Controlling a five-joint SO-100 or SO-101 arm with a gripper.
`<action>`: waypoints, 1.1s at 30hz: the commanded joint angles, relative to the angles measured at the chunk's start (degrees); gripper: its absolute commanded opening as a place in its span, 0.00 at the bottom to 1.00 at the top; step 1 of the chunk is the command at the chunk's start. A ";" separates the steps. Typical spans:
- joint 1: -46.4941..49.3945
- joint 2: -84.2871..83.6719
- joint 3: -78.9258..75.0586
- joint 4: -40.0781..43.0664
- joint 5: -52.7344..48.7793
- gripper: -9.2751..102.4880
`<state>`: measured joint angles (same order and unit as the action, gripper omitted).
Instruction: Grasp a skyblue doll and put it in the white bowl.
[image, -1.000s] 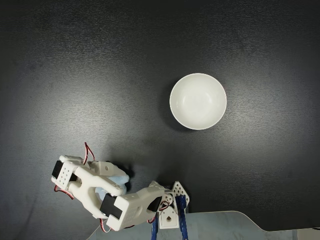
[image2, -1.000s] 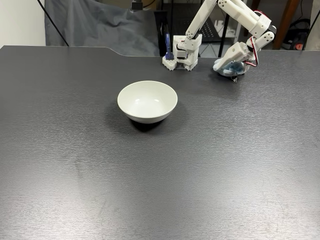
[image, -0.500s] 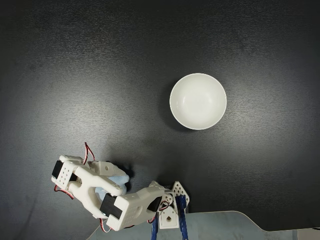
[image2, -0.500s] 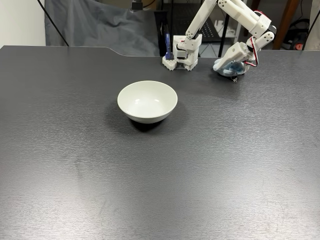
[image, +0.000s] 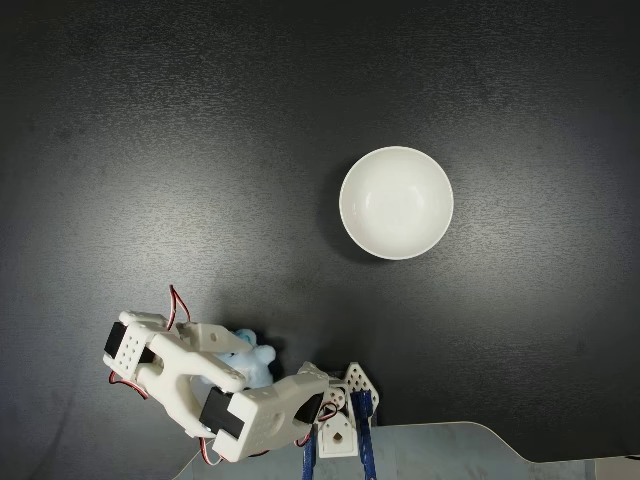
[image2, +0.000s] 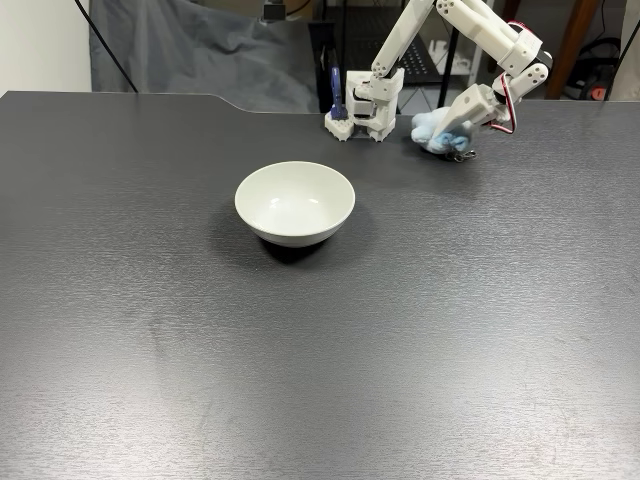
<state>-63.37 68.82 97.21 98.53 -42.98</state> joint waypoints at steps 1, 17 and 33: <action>0.26 1.67 -0.53 2.29 -0.44 0.11; 5.80 9.76 -22.41 0.88 0.44 0.07; 14.33 33.05 -30.76 2.72 10.46 0.07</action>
<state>-55.63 93.34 71.10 98.44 -34.37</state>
